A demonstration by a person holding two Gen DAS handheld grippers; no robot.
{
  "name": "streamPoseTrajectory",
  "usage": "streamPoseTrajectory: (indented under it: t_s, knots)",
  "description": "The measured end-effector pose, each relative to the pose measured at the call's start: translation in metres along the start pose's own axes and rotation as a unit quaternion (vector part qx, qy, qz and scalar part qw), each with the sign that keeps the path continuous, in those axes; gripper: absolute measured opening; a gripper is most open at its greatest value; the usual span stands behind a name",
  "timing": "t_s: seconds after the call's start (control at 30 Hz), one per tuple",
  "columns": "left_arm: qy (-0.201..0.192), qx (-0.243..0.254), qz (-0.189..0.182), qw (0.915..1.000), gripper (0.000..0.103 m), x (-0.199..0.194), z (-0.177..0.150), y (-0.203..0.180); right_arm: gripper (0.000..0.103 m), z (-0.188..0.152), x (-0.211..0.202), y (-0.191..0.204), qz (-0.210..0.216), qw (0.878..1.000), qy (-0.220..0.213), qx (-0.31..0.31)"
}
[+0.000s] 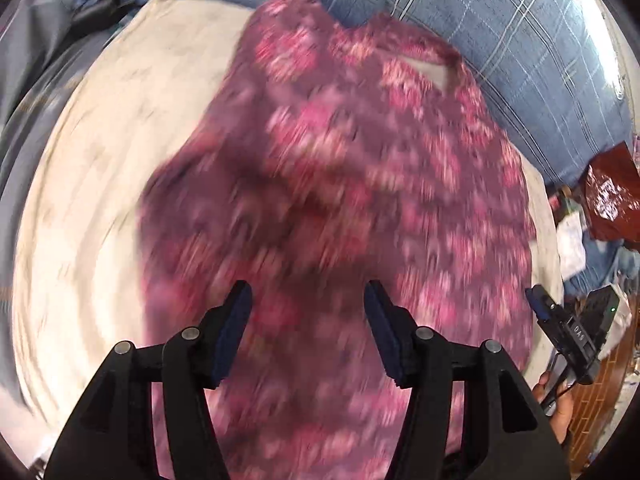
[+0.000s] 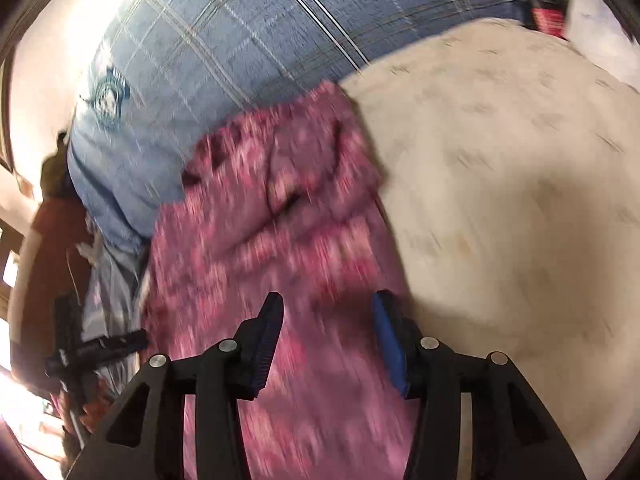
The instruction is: Fold small clothes
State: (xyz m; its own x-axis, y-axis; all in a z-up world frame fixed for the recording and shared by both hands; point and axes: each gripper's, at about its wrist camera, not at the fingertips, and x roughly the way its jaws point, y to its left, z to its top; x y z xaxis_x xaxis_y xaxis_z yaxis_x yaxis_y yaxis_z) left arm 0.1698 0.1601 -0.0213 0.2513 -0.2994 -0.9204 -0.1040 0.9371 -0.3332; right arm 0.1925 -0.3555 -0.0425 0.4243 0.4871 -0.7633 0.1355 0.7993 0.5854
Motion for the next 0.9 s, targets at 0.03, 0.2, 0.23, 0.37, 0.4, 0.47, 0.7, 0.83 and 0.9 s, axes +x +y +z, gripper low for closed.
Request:
streamPoseTrajectory:
  t_s: [0.03,0.2,0.23,0.37,0.4,0.47,0.7,0.83,0.9]
  knots:
    - [-0.003,-0.001,0.002,1.0,0.057,-0.009,-0.011,0.005,0.048,-0.012,-0.008,-0.001,0.003,1.0,0.007,-0.004]
    - [-0.018,-0.018,0.012,0.9996,0.057,-0.04,-0.058,0.04,0.048,-0.072,-0.042,-0.009,-0.003,1.0,0.017,-0.02]
    - [-0.017,-0.023,0.014,0.9995,0.057,-0.043,-0.066,0.048,0.048,-0.082,-0.049,-0.011,-0.006,1.0,0.01,-0.023]
    - [-0.01,-0.05,0.007,0.9987,0.057,-0.039,-0.095,0.076,0.05,-0.115,-0.082,-0.021,-0.037,0.998,-0.039,-0.022]
    - [-0.007,-0.056,0.005,0.9984,0.057,-0.038,-0.103,0.083,0.052,-0.119,-0.088,-0.022,-0.046,0.998,-0.046,-0.021]
    - [0.003,-0.06,0.0,0.9982,0.057,-0.034,-0.116,0.091,0.052,-0.128,-0.097,-0.029,-0.058,0.997,-0.05,-0.021]
    - [0.018,-0.07,-0.022,0.9971,0.058,-0.027,-0.137,0.101,0.052,-0.152,-0.102,-0.053,-0.049,0.999,-0.016,0.003]
    - [0.031,-0.071,-0.037,0.9963,0.059,-0.027,-0.144,0.103,0.051,-0.162,-0.097,-0.051,-0.03,0.999,0.004,-0.007]
    - [0.039,-0.074,-0.042,0.9956,0.059,-0.026,-0.148,0.104,0.051,-0.168,-0.093,-0.048,-0.013,1.0,0.018,-0.017]
